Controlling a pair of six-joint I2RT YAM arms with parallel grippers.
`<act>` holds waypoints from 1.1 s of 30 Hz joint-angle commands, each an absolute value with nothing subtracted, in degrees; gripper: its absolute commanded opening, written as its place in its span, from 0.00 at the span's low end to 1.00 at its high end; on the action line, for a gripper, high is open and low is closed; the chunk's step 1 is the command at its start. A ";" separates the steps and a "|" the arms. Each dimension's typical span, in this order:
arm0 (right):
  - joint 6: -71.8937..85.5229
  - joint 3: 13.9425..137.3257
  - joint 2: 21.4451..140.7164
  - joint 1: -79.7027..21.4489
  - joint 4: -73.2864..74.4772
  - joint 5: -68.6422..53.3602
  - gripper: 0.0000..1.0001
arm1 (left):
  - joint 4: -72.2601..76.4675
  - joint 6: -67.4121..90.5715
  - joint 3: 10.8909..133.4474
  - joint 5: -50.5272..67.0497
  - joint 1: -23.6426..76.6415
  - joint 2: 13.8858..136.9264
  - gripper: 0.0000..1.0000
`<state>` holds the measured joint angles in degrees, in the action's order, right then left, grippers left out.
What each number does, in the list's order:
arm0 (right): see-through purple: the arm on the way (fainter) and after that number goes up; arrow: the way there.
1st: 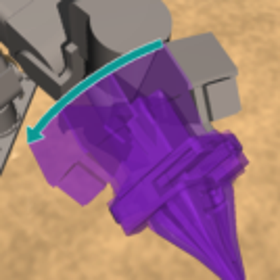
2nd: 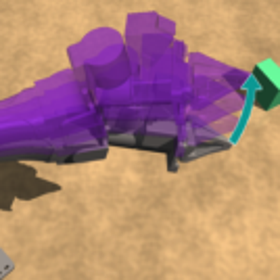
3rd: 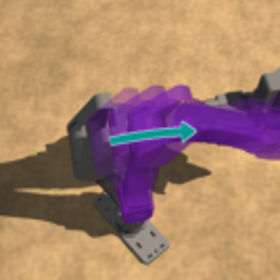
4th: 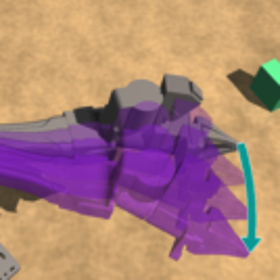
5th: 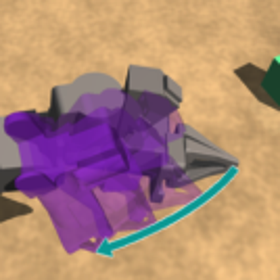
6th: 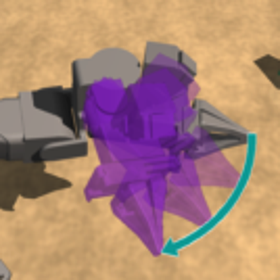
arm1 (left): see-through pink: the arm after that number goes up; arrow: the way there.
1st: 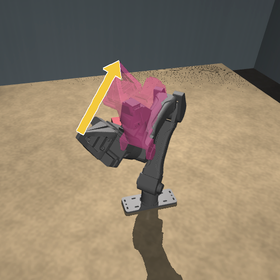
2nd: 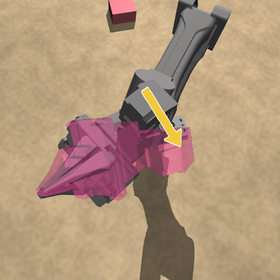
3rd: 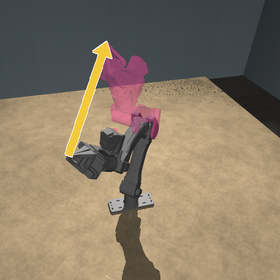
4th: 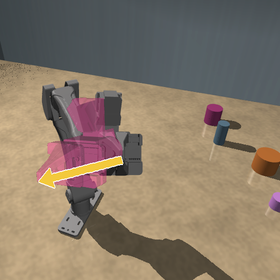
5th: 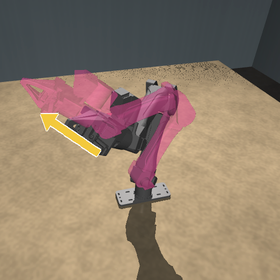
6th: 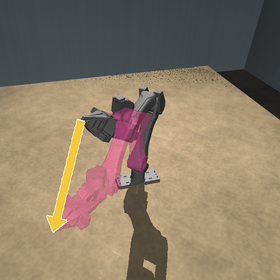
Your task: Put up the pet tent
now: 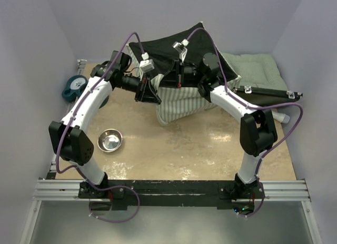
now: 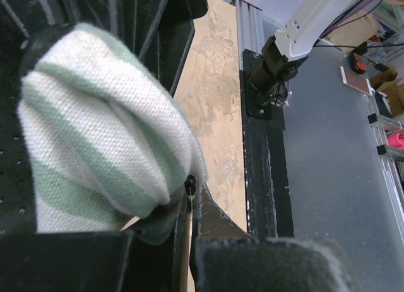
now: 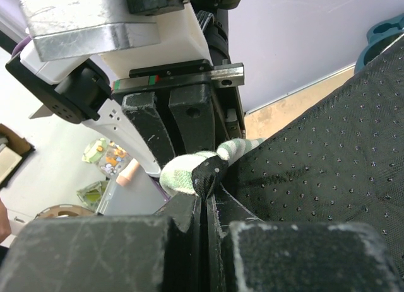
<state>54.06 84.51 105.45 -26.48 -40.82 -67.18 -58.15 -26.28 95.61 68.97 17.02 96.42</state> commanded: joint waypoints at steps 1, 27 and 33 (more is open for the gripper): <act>56.07 86.22 100.37 -26.10 -48.78 -59.94 0.00 | -65.74 -24.35 93.69 59.15 19.25 100.37 0.00; 60.47 84.73 99.76 -26.10 -52.47 -61.61 0.00 | -63.72 -21.89 93.87 56.08 19.25 102.13 0.00; 60.64 84.46 99.49 -26.10 -52.56 -61.61 0.00 | -63.02 -21.36 93.96 55.28 19.34 102.22 0.00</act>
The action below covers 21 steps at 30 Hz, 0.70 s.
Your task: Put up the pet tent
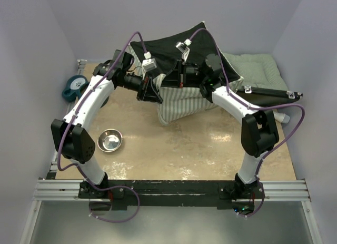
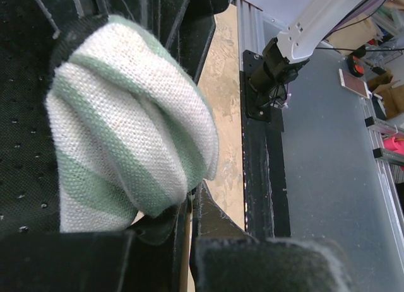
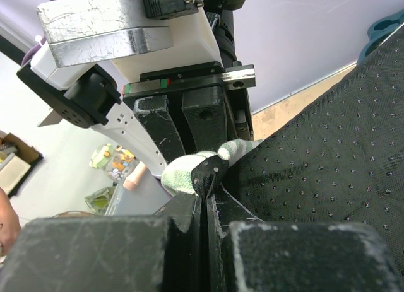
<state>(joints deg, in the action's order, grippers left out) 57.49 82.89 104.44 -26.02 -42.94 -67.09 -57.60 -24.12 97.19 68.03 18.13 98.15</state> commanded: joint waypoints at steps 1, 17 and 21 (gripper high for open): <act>60.64 84.29 99.49 -26.10 -52.56 -61.52 0.00 | -62.84 -21.18 93.96 55.20 19.34 102.30 0.00; 60.65 84.64 99.58 -26.19 -52.21 -60.82 0.00 | -62.23 -20.65 95.10 54.23 20.30 103.54 0.00; 59.68 83.94 99.14 -26.19 -52.29 -61.87 0.00 | -62.40 -20.30 95.45 54.58 20.13 103.45 0.00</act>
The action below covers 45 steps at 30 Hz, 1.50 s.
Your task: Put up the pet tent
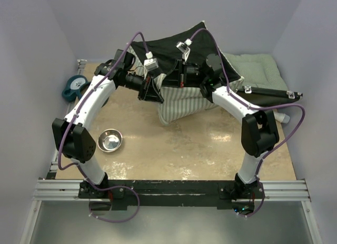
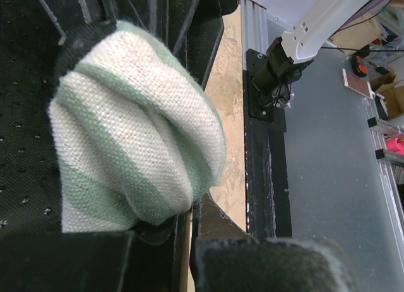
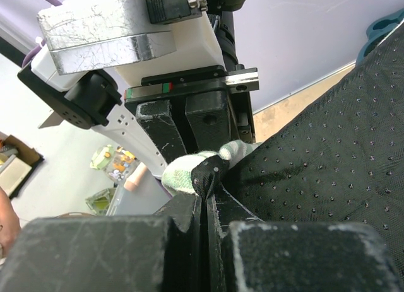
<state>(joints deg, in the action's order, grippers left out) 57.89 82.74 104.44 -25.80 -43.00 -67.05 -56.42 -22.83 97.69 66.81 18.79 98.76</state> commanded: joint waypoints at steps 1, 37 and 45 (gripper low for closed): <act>59.16 83.50 98.97 -26.19 -52.29 -62.31 0.00 | -62.23 -20.13 95.71 54.58 20.04 103.36 0.00; 20.22 88.15 98.00 -26.54 -17.05 -63.80 0.00 | -54.31 -15.20 101.26 57.03 18.46 97.82 0.15; 23.20 89.65 97.82 -25.84 -19.86 -63.72 0.00 | -28.09 -3.81 78.34 65.82 14.59 86.14 0.34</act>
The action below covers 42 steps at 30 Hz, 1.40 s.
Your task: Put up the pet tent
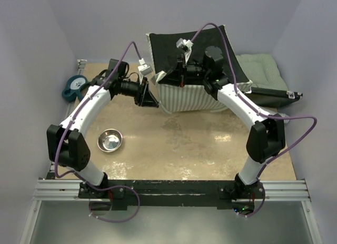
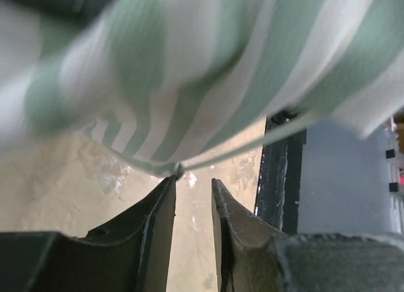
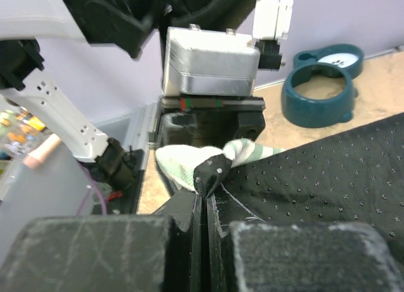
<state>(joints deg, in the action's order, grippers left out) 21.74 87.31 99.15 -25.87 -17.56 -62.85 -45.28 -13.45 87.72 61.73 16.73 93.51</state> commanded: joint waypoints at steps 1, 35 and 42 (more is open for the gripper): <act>23.73 89.47 97.74 -25.84 -20.21 -63.72 0.00 | -22.47 -1.17 75.79 66.53 14.33 83.87 0.34; 21.37 90.17 96.42 -25.32 -16.72 -64.51 0.41 | 11.80 20.31 64.24 62.84 15.03 81.73 0.00; 13.19 91.41 94.84 -23.73 -8.35 -63.72 0.59 | 4.13 17.40 66.27 62.93 15.12 84.11 0.00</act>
<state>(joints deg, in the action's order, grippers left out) 18.44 88.95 98.89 -23.90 -13.65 -63.53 8.60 20.40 63.88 63.77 15.07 83.15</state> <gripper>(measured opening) 0.597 0.011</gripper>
